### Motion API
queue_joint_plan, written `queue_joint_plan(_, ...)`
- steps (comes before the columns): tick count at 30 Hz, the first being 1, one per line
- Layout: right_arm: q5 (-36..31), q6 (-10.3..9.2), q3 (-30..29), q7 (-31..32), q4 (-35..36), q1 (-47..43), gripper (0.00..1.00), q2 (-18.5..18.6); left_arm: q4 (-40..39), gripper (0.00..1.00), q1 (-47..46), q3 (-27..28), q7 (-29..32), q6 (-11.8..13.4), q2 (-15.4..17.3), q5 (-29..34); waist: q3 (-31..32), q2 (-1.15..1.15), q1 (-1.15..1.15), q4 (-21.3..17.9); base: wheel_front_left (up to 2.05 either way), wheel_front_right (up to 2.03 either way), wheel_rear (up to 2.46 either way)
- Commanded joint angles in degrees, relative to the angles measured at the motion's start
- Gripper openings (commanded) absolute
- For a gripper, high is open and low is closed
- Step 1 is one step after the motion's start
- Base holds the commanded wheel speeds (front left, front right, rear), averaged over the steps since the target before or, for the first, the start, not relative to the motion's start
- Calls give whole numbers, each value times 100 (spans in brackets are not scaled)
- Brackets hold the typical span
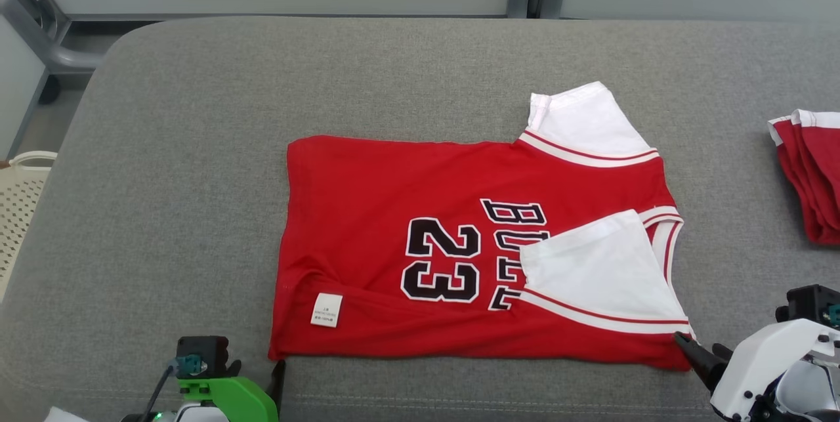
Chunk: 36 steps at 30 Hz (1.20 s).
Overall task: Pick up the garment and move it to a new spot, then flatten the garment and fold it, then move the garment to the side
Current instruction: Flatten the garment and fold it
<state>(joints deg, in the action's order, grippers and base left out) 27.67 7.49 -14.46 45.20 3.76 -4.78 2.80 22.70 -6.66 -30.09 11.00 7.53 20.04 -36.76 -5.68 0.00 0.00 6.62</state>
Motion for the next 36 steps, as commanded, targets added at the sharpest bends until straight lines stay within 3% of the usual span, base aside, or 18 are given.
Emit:
queue_joint_plan(1,15,0,-37,-104,-32,-3,100,20,-74,100,106,48,-69,55,42,-59,80,0,0,22,0,0,0)
queue_joint_plan(5,67,0,-75,-474,-122,88,100,20,-396,100,211,279,-362,174,81,-128,269,0,0,50,0,0,0)
queue_joint_plan(14,440,0,184,-1983,-603,485,100,20,-1105,100,-29,842,-1328,374,-137,-286,717,0,0,86,0,0,0)
queue_joint_plan(24,620,1,859,-3577,-1203,1027,100,20,-1087,100,-563,1089,-1980,87,-578,-568,862,0,0,43,0,0,0)
queue_joint_plan(29,361,0,1324,-4139,-1364,1164,100,21,-927,100,-577,981,-2121,-108,-555,-499,890,0,0,-20,0,0,0)
queue_joint_plan(36,-82,0,1579,-4637,-1486,1123,100,23,-767,100,-357,801,-2168,-104,-444,-303,925,0,0,-63,0,0,0)
